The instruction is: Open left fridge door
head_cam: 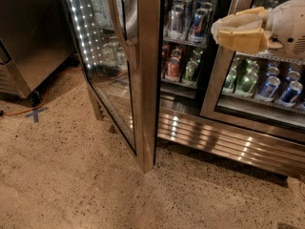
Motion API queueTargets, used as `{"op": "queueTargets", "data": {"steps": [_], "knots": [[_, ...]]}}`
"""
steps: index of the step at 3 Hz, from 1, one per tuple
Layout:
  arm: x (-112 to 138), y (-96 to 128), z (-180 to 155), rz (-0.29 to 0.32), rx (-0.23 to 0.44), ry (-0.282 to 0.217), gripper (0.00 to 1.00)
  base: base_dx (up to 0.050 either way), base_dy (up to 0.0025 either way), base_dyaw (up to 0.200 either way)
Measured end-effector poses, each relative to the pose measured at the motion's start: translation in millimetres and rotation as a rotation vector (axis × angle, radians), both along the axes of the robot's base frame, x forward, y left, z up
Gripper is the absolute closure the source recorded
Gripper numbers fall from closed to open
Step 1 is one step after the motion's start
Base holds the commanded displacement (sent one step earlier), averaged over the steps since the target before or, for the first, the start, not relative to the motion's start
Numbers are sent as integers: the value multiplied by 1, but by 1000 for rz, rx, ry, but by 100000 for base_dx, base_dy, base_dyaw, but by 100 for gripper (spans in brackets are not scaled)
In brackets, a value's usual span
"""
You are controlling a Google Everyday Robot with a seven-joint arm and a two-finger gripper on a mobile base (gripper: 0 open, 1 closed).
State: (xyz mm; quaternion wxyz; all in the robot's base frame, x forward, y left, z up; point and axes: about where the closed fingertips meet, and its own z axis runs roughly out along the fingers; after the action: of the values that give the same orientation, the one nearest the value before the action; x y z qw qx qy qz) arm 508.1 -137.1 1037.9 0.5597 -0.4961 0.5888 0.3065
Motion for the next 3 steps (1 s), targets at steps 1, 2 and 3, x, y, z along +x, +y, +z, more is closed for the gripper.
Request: {"op": "queueTargets", "data": {"steps": [1,2,3], "knots": [[0,0,0,0,0,0,100,0,0,0],[0,0,0,0,0,0,81,0,0,0],[0,0,0,0,0,0,59,0,0,0]]}}
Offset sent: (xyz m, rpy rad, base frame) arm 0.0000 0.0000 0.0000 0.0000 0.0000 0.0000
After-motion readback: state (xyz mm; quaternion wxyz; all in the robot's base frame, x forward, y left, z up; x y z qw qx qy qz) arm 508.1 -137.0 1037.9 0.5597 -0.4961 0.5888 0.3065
